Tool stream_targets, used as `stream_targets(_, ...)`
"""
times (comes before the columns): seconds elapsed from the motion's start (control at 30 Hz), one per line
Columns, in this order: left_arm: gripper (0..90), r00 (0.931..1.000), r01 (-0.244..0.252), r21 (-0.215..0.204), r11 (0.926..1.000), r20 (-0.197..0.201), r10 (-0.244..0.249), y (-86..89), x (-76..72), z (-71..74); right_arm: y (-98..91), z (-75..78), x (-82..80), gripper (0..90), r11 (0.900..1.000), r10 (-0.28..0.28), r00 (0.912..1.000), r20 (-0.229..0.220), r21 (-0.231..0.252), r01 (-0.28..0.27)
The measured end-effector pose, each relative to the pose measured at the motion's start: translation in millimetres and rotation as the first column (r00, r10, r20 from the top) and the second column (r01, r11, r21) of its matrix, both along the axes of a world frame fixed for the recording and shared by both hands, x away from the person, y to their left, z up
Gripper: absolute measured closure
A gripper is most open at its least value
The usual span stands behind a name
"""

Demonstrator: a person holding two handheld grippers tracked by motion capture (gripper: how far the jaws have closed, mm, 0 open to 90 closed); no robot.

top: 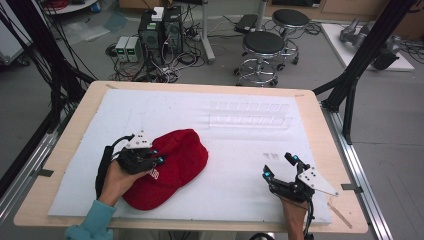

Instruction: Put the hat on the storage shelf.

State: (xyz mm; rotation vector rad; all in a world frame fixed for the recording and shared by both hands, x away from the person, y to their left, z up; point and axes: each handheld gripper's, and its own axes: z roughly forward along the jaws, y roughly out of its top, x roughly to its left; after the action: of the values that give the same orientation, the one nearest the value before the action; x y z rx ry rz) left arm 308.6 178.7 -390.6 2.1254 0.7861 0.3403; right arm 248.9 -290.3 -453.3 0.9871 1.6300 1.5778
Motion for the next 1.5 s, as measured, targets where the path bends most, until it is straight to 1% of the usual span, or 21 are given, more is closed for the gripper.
stream_targets(0.03, 85.2, 1.0, 0.002, -0.003, 1.0, 0.001, -0.002, 1.4, 0.0, 1.1, 0.2, 0.3, 0.3, 10.5, 1.0, 0.0, 0.9999, -0.011, -0.001, 0.0)
stream_targets(0.13, 85.2, 1.0, 0.003, -0.033, 0.9994, 0.004, -0.003, 3.9, -0.4, 5.5, 1.4, 1.1, 1.8, 10.5, 0.9999, -0.002, 0.9996, -0.027, -0.013, 0.002)
stream_targets(0.2, 85.2, 0.9999, 0.011, -0.056, 0.9984, 0.007, -0.011, 6.0, 0.3, 9.3, 4.7, 2.5, 3.8, 10.4, 0.999, -0.005, 0.9988, -0.048, -0.044, 0.003)
stream_targets(0.23, 85.2, 0.9999, 0.011, -0.071, 0.9974, 0.008, -0.01, 6.4, 0.7, 11.0, 4.7, 2.5, 3.8, 10.4, 0.999, -0.005, 0.9988, -0.048, -0.044, 0.003)
stream_targets(0.37, 85.1, 0.9993, 0.022, -0.088, 0.9958, 0.032, -0.019, 6.5, 3.3, 19.7, 11.1, 8.5, 4.5, 10.4, 0.9975, 0.015, 0.9984, -0.055, -0.069, -0.019)
stream_targets(0.43, 85.2, 0.9986, 0.033, -0.107, 0.9938, 0.044, -0.028, 4.6, 5.0, 23.7, 14.0, 12.5, 4.6, 10.5, 0.9966, 0.023, 0.9981, -0.058, -0.077, -0.027)
stream_targets(0.5, 85.2, 0.9982, 0.04, -0.132, 0.9904, 0.05, -0.034, 3.2, 6.7, 25.6, 17.9, 17.6, 4.4, 10.5, 0.9973, 0.037, 0.997, -0.068, -0.06, -0.042)
stream_targets(0.6, 85.2, 0.9977, 0.048, -0.134, 0.9898, 0.054, -0.041, -0.6, 10.9, 29.1, 23.2, 23.0, 4.1, 10.4, 0.9974, 0.057, 0.9944, -0.089, -0.039, -0.061)
stream_targets(0.67, 85.2, 0.997, 0.053, -0.139, 0.9889, 0.063, -0.045, -3.0, 13.3, 32.5, 29.6, 28.6, 3.7, 10.4, 0.9952, 0.086, 0.9921, -0.091, -0.038, -0.09)
stream_targets(0.8, 85.3, 0.9953, 0.067, -0.19, 0.9795, 0.081, -0.052, -5.5, 18.2, 40.5, 40.1, 36.9, 2.2, 10.5, 0.9912, 0.128, 0.987, -0.097, -0.02, -0.131)
stream_targets(0.83, 85.3, 0.9946, 0.072, -0.198, 0.9775, 0.087, -0.056, -6.1, 19.2, 42.4, 42.5, 38.8, 2.5, 10.5, 0.9903, 0.135, 0.9866, -0.091, -0.02, -0.138)
stream_targets(0.93, 85.3, 0.9931, 0.08, -0.202, 0.976, 0.101, -0.061, -9.1, 21.5, 48.1, 50.0, 44.0, 1.7, 10.4, 0.9868, 0.161, 0.9821, -0.098, 0.0, -0.162)
stream_targets(1.0, 85.3, 0.9917, 0.084, -0.206, 0.975, 0.113, -0.062, -11.2, 23.0, 51.4, 55.1, 47.0, 1.3, 10.5, 0.9839, 0.178, 0.9795, -0.094, 0.004, -0.179)
stream_targets(1.07, 85.3, 0.9906, 0.089, -0.227, 0.9699, 0.122, -0.062, -13.9, 24.9, 53.9, 60.3, 49.4, 0.7, 10.4, 0.9806, 0.196, 0.9761, -0.094, 0.013, -0.196)
stream_targets(1.1, 85.4, 0.9903, 0.091, -0.234, 0.968, 0.124, -0.063, -14.6, 25.4, 54.5, 65.8, 51.2, -0.2, 10.5, 0.9766, 0.215, 0.972, -0.094, 0.019, -0.214)
stream_targets(1.17, 85.4, 0.9895, 0.097, -0.246, 0.9644, 0.128, -0.067, -17.0, 27.3, 55.6, 68.8, 51.9, -0.5, 10.4, 0.9746, 0.224, 0.9704, -0.091, 0.019, -0.223)
stream_targets(1.27, 85.4, 0.9878, 0.107, -0.251, 0.9621, 0.137, -0.075, -21.1, 29.6, 57.4, 77.5, 53.7, -1.3, 10.5, 0.9692, 0.246, 0.9644, -0.097, 0.021, -0.245)
stream_targets(1.33, 85.4, 0.9866, 0.118, -0.268, 0.9562, 0.141, -0.082, -22.6, 30.7, 58.6, 84.0, 54.6, -1.8, 10.5, 0.9645, 0.264, 0.9592, -0.101, 0.022, -0.263)
stream_targets(1.37, 85.4, 0.986, 0.121, -0.278, 0.9531, 0.145, -0.083, -23.2, 31.5, 59.4, 88.8, 55.0, -2.1, 10.5, 0.9605, 0.278, 0.9548, -0.104, 0.027, -0.277)
stream_targets(1.4, 85.4, 0.9856, 0.125, -0.287, 0.9498, 0.146, -0.086, -23.8, 32.1, 60.1, 88.8, 55.0, -2.1, 10.5, 0.9605, 0.278, 0.9548, -0.104, 0.027, -0.277)
stream_targets(1.5, 85.4, 0.9847, 0.13, -0.288, 0.9488, 0.15, -0.089, -27.5, 33.0, 61.6, 96.8, 54.4, -2.2, 10.5, 0.9544, 0.299, 0.9477, -0.113, 0.035, -0.297)
